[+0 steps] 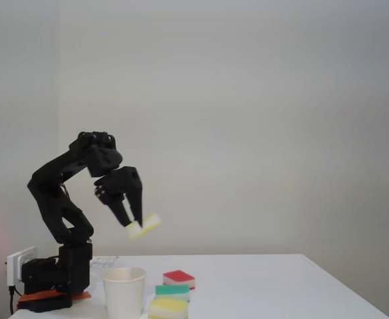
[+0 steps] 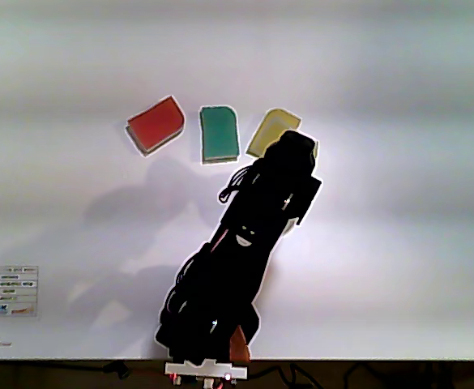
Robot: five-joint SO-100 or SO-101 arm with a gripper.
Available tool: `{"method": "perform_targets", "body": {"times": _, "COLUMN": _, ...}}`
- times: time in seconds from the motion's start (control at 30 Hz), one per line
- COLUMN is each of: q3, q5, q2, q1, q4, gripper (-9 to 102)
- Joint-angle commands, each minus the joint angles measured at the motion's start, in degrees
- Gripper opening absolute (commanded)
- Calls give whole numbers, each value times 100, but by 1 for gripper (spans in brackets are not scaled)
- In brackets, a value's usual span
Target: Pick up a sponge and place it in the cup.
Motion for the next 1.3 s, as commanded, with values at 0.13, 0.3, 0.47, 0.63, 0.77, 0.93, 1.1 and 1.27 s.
{"method": "perform_targets", "body": {"times": 0.13, "q3": 466, "q5": -483, "q2": 545, "q1": 721, "q4": 70, "gripper": 0}}
{"method": "perform_targets", "body": {"times": 0.3, "q3": 905, "q5": -334, "q2": 800, "q1": 800, "q4": 237, "gripper": 0}}
{"method": "perform_targets", "body": {"times": 0.47, "q3": 1406, "q5": -281, "q2": 984, "q1": 817, "q4": 255, "gripper": 0}}
{"method": "perform_targets", "body": {"times": 0.63, "q3": 1688, "q5": -281, "q2": 1055, "q1": 800, "q4": 255, "gripper": 0}}
{"method": "perform_targets", "body": {"times": 0.77, "q3": 1775, "q5": -281, "q2": 1046, "q1": 773, "q4": 132, "gripper": 0}}
{"method": "perform_targets", "body": {"times": 0.93, "q3": 1793, "q5": -149, "q2": 1002, "q1": 686, "q4": 35, "gripper": 14}}
{"method": "perform_targets", "body": {"times": 1.1, "q3": 1749, "q5": -53, "q2": 923, "q1": 562, "q4": -114, "gripper": 30}}
{"method": "perform_targets", "body": {"times": 1.27, "q3": 1731, "q5": 158, "q2": 844, "q1": 396, "q4": -281, "gripper": 33}}
